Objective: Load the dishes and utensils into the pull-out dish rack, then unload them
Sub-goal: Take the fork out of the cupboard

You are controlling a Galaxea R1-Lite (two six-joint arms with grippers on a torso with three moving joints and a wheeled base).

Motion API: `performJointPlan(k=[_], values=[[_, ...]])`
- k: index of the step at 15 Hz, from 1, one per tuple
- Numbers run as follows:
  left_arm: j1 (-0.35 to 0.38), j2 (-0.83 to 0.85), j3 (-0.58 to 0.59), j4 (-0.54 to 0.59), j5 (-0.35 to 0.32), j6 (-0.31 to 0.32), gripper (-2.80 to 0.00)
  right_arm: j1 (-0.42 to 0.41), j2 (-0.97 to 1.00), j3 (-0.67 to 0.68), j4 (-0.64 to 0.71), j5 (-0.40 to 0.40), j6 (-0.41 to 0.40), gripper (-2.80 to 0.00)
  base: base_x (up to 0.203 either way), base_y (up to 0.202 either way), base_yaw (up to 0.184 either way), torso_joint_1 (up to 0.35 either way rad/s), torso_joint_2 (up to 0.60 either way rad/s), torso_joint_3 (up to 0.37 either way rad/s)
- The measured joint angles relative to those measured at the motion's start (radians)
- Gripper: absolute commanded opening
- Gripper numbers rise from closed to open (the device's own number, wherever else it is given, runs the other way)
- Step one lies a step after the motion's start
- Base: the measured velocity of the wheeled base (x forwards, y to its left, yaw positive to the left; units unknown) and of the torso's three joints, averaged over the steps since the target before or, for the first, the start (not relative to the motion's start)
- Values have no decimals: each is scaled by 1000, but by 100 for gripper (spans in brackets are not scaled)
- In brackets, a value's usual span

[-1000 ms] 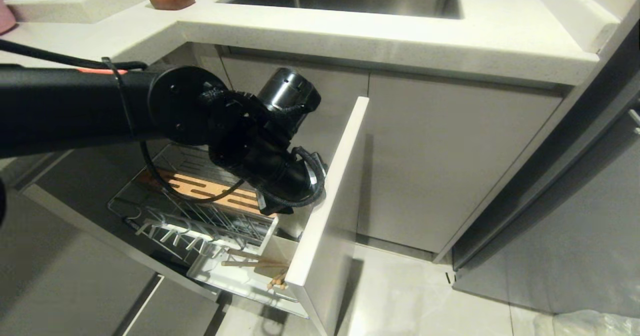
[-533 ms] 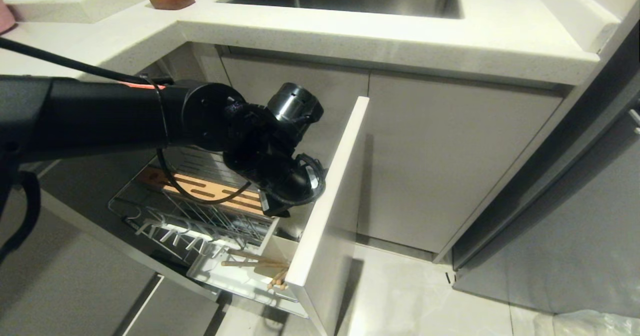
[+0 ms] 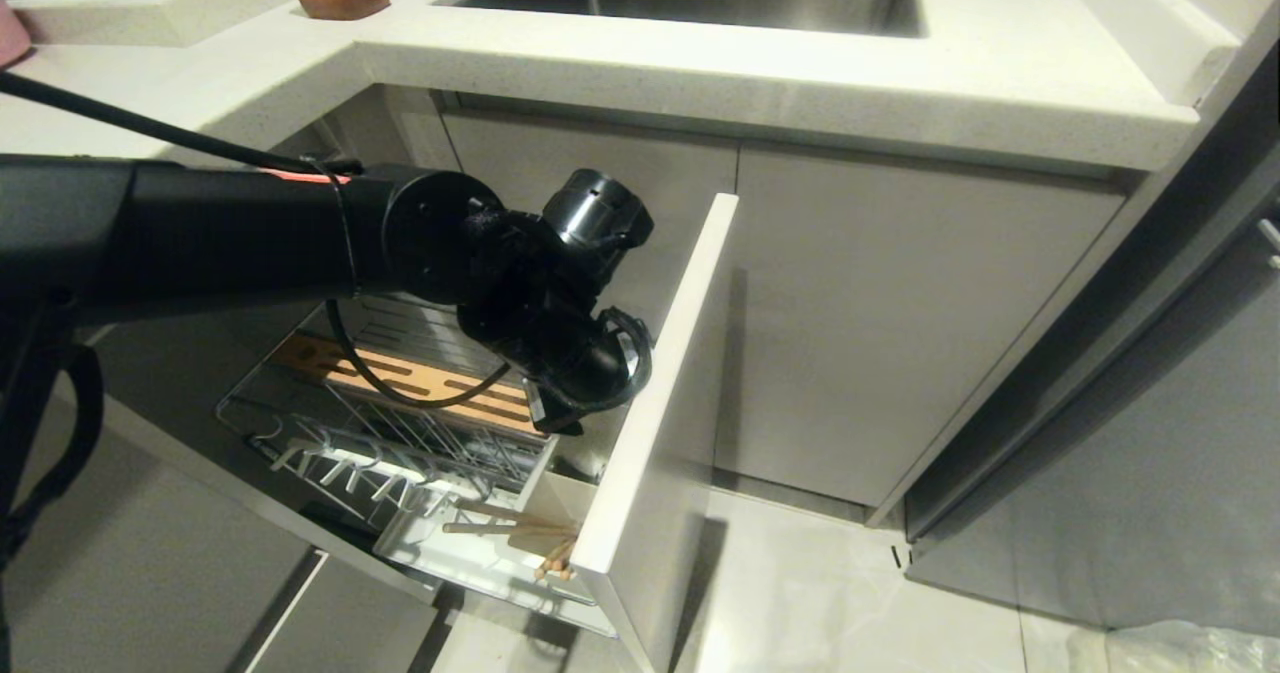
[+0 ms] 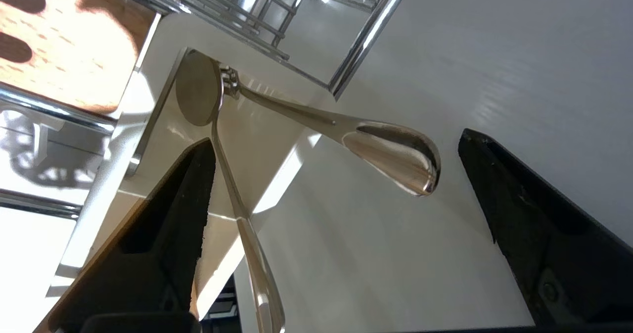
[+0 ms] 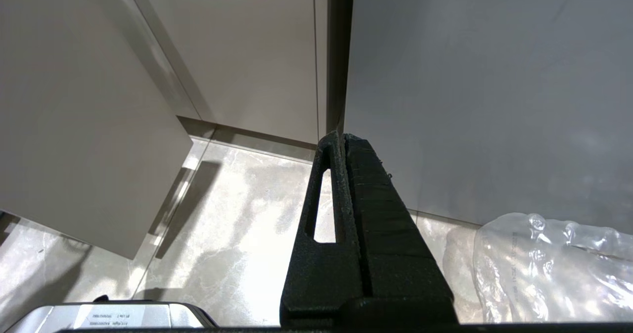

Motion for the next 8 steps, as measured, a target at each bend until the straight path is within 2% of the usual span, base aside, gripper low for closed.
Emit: performJointPlan(k=[8], values=[[-2,-4,-11,4,5,-1,-280,0,0,0,0,0,0,-280,0,0,0,0,0,0]])
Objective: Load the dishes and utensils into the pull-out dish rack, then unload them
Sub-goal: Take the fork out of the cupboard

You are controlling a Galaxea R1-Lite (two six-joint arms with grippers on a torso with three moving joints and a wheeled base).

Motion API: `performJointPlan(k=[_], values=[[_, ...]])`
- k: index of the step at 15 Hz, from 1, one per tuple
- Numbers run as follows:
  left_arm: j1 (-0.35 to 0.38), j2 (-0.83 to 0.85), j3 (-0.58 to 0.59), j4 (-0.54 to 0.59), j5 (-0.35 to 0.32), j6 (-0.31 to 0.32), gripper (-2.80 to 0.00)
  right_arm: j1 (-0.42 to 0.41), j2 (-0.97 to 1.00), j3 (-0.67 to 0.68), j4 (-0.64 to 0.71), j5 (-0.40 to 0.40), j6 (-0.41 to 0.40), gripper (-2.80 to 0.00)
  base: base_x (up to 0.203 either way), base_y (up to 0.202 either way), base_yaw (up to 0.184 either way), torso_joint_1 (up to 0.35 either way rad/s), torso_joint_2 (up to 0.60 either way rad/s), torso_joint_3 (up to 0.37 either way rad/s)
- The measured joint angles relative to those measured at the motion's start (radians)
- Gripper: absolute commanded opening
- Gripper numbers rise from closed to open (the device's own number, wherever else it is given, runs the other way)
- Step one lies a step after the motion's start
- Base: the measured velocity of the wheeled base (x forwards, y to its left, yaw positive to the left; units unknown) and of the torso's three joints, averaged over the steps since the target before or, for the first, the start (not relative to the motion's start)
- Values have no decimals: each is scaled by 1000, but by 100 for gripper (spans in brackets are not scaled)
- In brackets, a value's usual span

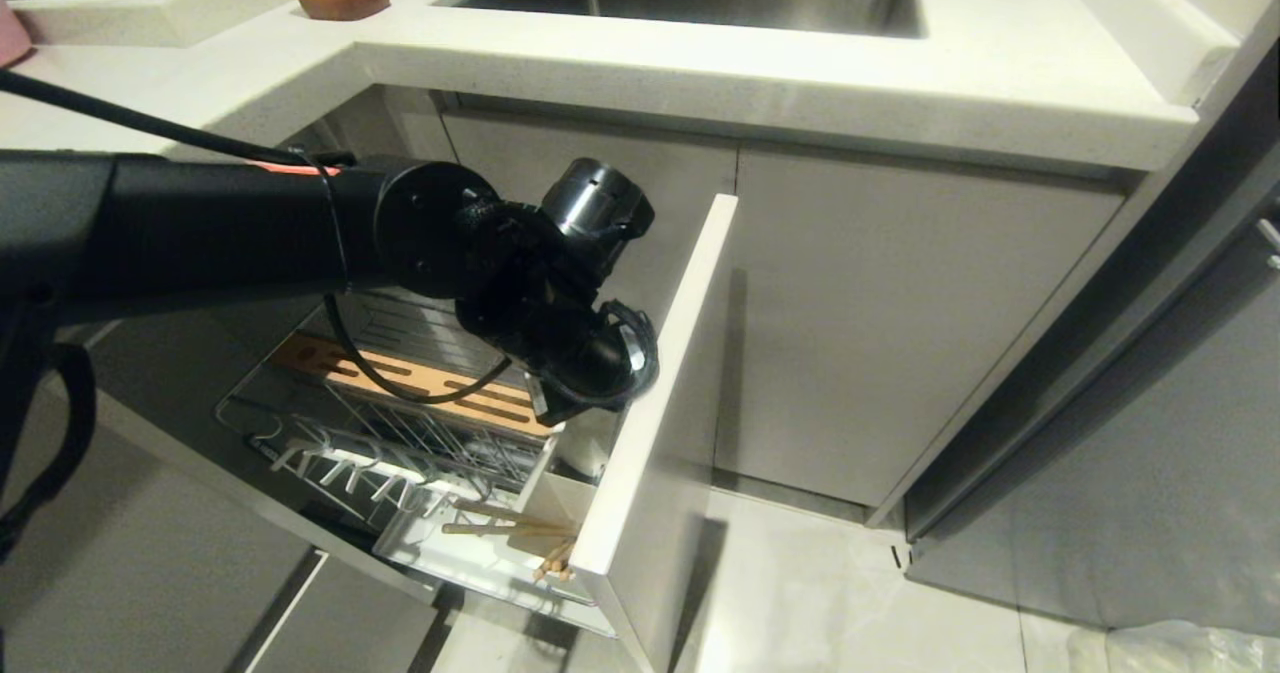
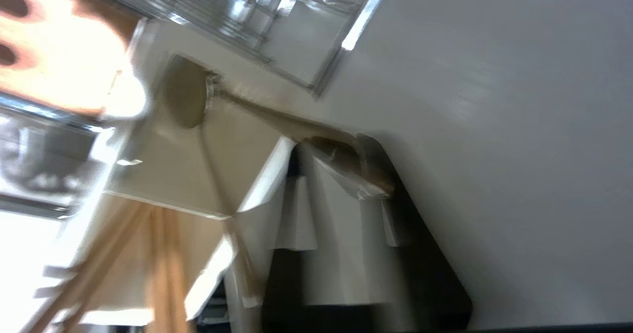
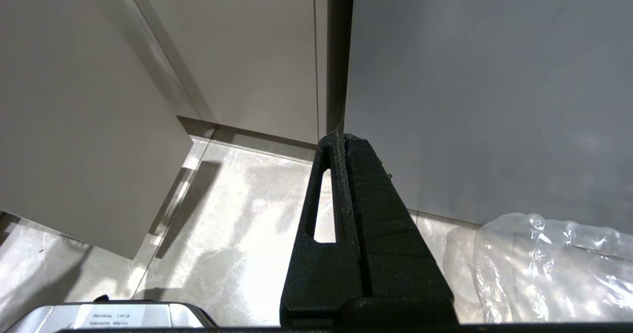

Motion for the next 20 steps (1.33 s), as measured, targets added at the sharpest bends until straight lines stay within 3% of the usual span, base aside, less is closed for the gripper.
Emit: performJointPlan(k=[11,15,20], values=[[-2,-45,4,10,14,0,-280,0,0,0,0,0,0,-280,0,0,0,0,0,0],[-19,-119,-19,81,113,1,-280,0,0,0,0,0,0,-280,0,0,0,0,0,0],[-49,-189,-44,149,155,1,-280,0,0,0,0,0,0,-280,0,0,0,0,0,0]])
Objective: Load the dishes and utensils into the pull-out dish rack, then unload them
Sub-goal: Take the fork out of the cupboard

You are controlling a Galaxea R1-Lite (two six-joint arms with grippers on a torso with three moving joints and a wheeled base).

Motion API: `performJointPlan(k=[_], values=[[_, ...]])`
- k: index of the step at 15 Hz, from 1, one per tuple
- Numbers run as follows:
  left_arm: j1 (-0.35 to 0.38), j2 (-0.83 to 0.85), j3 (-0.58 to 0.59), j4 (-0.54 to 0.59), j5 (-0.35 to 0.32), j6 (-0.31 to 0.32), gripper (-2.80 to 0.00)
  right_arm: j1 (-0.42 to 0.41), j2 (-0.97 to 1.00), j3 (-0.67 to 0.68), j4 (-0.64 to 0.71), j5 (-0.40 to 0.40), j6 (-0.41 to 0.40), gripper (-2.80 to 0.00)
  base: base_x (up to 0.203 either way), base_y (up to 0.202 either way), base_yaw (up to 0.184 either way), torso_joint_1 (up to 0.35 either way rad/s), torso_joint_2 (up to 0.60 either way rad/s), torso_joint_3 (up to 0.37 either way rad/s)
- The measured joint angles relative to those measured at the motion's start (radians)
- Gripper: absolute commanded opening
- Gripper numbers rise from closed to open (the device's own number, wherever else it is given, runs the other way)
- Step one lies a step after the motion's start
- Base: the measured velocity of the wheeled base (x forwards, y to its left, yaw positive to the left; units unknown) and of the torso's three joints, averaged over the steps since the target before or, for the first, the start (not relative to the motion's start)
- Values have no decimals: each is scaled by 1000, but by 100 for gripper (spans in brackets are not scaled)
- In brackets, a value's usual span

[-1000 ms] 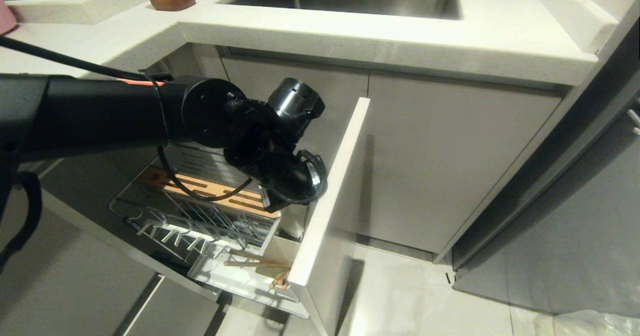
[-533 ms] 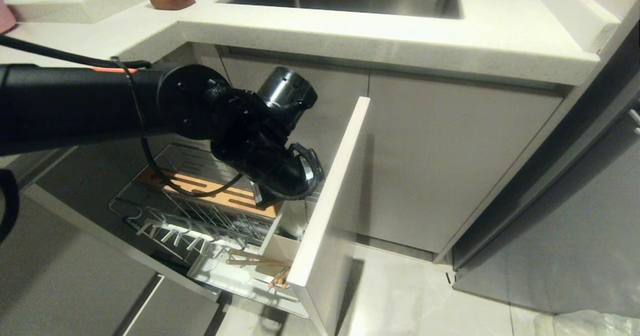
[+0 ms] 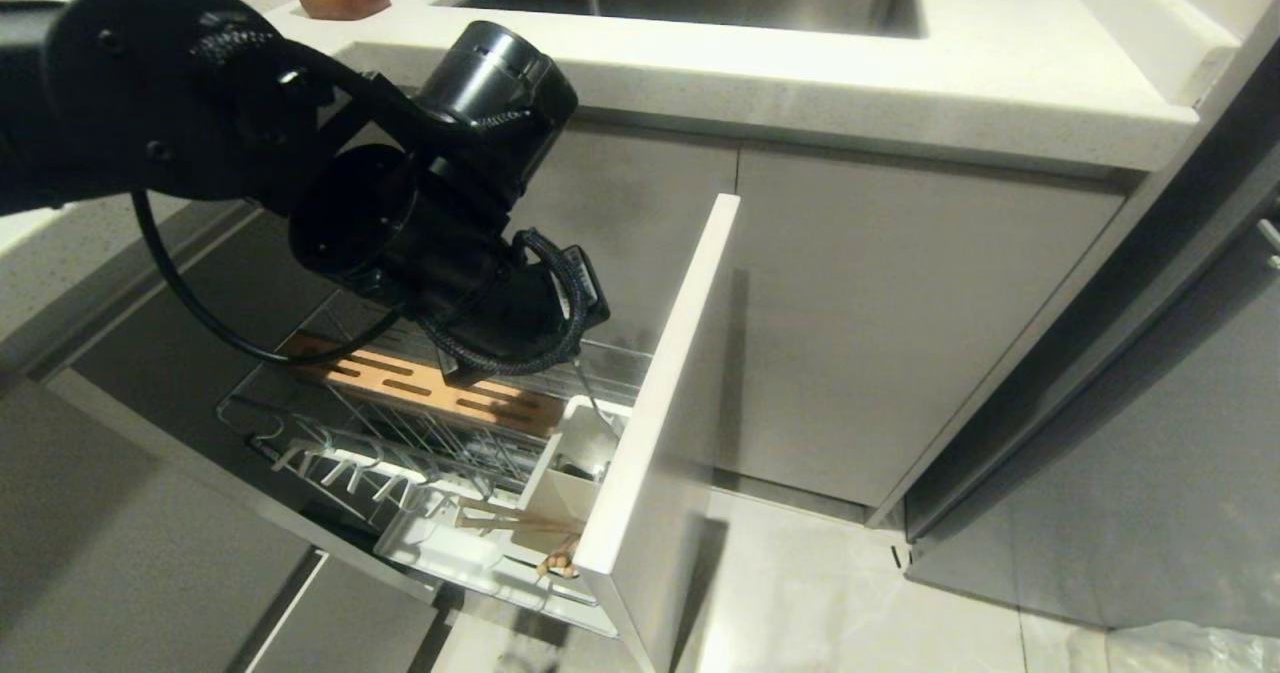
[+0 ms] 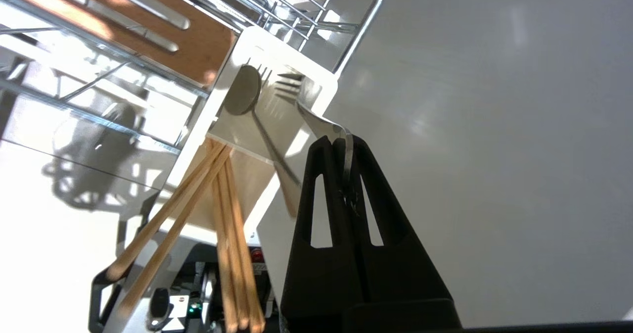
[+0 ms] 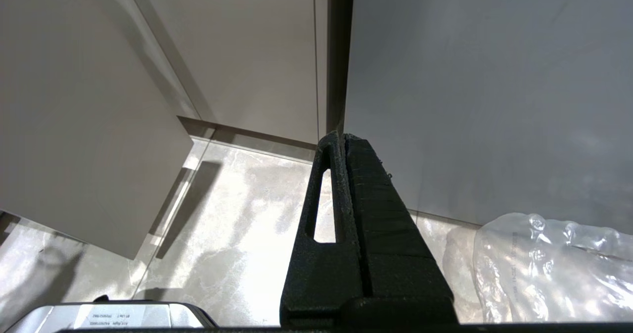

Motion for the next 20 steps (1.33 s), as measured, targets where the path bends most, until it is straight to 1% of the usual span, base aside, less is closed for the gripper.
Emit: performJointPlan(k=[1,3,4,5,7,13,16,18,20], values=[[-8,-8,-2,11,38,0,-280,0,0,0,0,0,0,-280,0,0,0,0,0,0],[-32,-24,-5,48,134,0,-280,0,0,0,0,0,0,-280,0,0,0,0,0,0],[-41,-35,-11,67,166,0,-280,0,0,0,0,0,0,-280,0,0,0,0,0,0],[-50,-49,-16,93,181,0,-280,0,0,0,0,0,0,-280,0,0,0,0,0,0],[-71,-77,-27,128,189,-1,-280,0,0,0,0,0,0,-280,0,0,0,0,0,0],[-146,-204,-84,175,184,-2,-280,0,0,0,0,0,0,-280,0,0,0,0,0,0],[-183,-275,-113,173,183,-5,-280,0,0,0,0,0,0,-280,0,0,0,0,0,0],[-192,-326,-122,161,190,-1,-280,0,0,0,0,0,0,-280,0,0,0,0,0,0],[-191,-382,-128,115,216,25,-280,0,0,0,0,0,0,-280,0,0,0,0,0,0]])
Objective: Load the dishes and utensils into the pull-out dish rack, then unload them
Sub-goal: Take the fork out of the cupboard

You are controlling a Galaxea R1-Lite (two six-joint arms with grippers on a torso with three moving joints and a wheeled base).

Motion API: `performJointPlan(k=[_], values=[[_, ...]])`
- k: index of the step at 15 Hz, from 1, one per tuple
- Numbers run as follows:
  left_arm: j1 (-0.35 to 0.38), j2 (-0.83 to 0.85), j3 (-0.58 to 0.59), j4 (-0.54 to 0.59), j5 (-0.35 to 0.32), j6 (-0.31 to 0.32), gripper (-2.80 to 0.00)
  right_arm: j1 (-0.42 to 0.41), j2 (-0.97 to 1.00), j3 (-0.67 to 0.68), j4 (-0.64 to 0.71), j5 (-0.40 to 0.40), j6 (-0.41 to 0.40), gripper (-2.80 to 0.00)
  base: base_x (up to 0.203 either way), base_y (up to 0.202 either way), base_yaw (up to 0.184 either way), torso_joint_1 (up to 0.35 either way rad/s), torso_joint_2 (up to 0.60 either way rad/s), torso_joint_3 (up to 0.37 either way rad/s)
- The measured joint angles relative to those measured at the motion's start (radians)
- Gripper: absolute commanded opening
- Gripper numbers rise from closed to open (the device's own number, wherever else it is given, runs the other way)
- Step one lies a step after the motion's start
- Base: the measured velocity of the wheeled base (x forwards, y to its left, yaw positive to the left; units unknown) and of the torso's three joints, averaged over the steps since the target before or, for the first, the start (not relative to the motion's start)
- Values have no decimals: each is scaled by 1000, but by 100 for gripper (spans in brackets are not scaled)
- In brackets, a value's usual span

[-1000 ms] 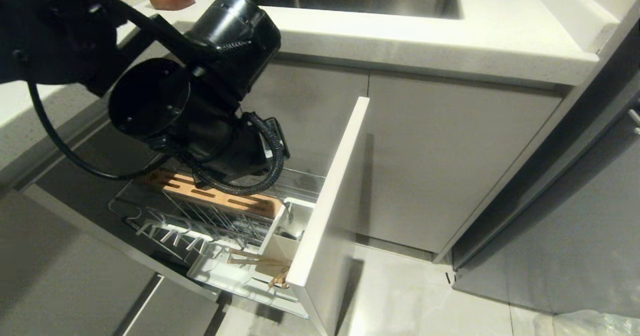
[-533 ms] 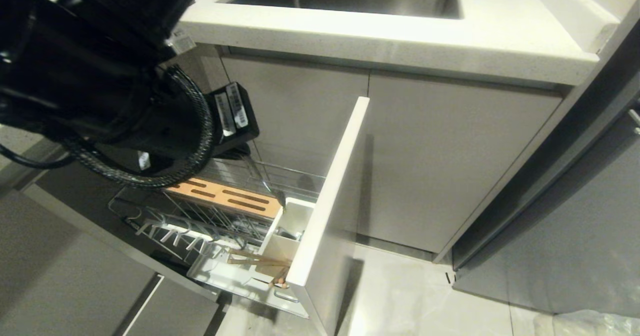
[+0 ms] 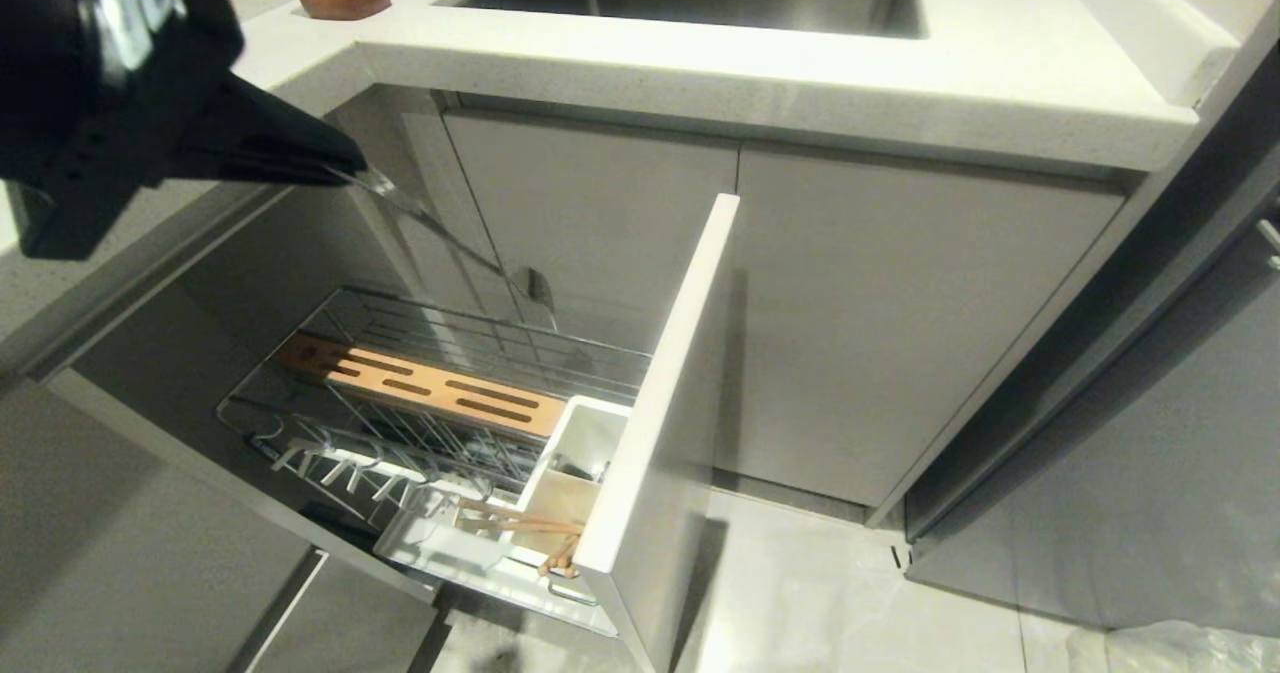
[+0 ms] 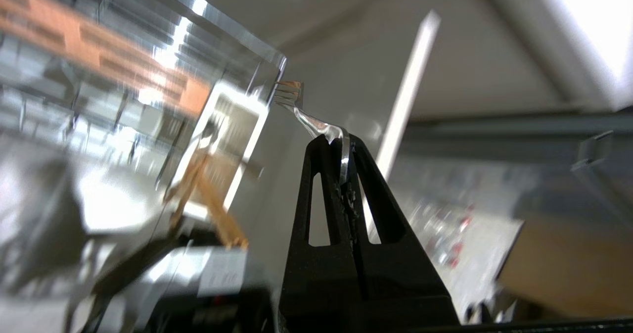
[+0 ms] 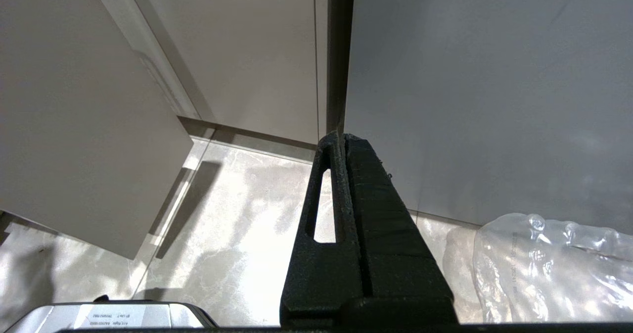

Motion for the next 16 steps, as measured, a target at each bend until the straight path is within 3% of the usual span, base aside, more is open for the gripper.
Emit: performJointPlan(k=[3,7,10,13,16], values=[[33,-85,-1,-89,53,58,-280,0,0,0,0,0,0,-280,0,0,0,0,0,0],[183,-197,2,-270,54,125,-280,0,0,0,0,0,0,-280,0,0,0,0,0,0],[382,-260,15,-389,11,162,-280,0,0,0,0,0,0,-280,0,0,0,0,0,0],[627,-312,67,-531,-33,213,-280,0,0,0,0,0,0,-280,0,0,0,0,0,0],[835,-344,182,-700,-40,324,-280,0,0,0,0,0,0,-280,0,0,0,0,0,0]])
